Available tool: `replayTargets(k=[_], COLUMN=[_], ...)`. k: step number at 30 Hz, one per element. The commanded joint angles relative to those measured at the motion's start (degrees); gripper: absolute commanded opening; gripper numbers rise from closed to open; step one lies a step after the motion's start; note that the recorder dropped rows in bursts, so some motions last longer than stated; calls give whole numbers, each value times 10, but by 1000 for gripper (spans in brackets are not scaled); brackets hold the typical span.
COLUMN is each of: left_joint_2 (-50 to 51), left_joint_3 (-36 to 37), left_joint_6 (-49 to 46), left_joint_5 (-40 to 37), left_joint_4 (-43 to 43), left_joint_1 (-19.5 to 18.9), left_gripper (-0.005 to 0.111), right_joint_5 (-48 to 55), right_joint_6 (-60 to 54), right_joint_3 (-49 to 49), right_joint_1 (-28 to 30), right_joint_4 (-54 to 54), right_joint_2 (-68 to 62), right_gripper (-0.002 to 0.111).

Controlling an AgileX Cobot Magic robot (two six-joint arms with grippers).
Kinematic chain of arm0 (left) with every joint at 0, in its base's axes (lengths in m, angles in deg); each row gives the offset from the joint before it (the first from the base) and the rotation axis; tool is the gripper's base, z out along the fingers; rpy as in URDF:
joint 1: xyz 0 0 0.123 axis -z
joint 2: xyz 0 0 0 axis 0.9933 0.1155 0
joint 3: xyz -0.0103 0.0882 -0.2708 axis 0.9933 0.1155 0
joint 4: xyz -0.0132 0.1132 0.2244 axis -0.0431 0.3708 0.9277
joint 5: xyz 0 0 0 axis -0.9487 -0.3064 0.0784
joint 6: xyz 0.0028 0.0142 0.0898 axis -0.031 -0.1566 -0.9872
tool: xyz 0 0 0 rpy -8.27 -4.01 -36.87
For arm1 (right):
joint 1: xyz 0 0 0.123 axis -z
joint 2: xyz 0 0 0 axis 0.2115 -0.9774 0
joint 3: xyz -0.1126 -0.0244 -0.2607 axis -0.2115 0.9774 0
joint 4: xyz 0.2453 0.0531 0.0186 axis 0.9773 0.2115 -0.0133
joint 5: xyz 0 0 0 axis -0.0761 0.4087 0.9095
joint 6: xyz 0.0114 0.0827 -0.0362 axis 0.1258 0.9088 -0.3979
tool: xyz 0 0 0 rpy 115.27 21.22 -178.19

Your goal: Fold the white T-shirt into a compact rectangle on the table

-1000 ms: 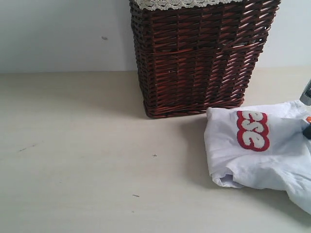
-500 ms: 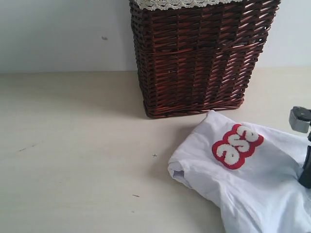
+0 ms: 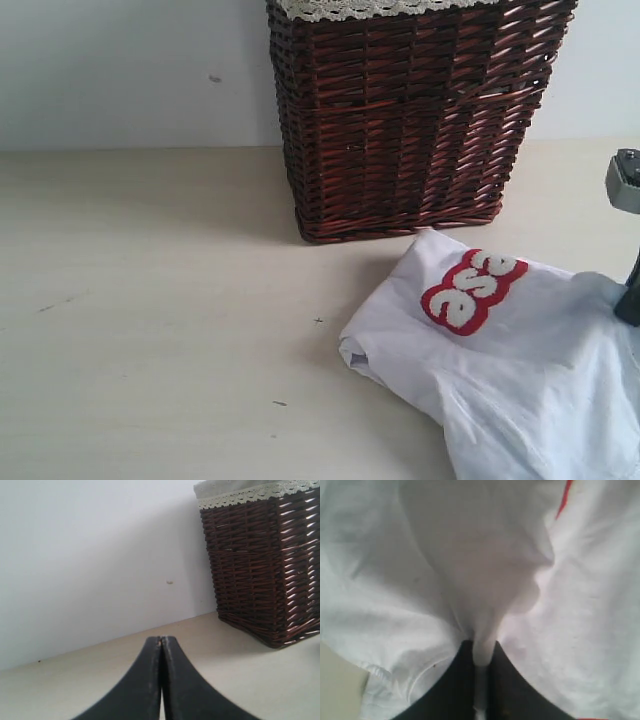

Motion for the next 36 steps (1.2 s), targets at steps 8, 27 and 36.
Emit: replayTargets(k=[8, 27, 36], left_joint_2=[-3, -3, -3], left_joint_3=[0, 0, 0], left_joint_6=[1, 1, 1], left_joint_5=[3, 3, 3], left_joint_4=[-1, -1, -1], left_joint_1=[-2, -2, -2], left_gripper=[0, 0, 0], right_joint_5=[-306, -412, -337], right_joint_6=[168, 166, 152], right_joint_3=[-2, -2, -2], right_joint_1=[-2, -2, -2], right_joint_4=[-5, 3, 196], right_joint_2=[-78, -98, 57], right_gripper=[0, 52, 51])
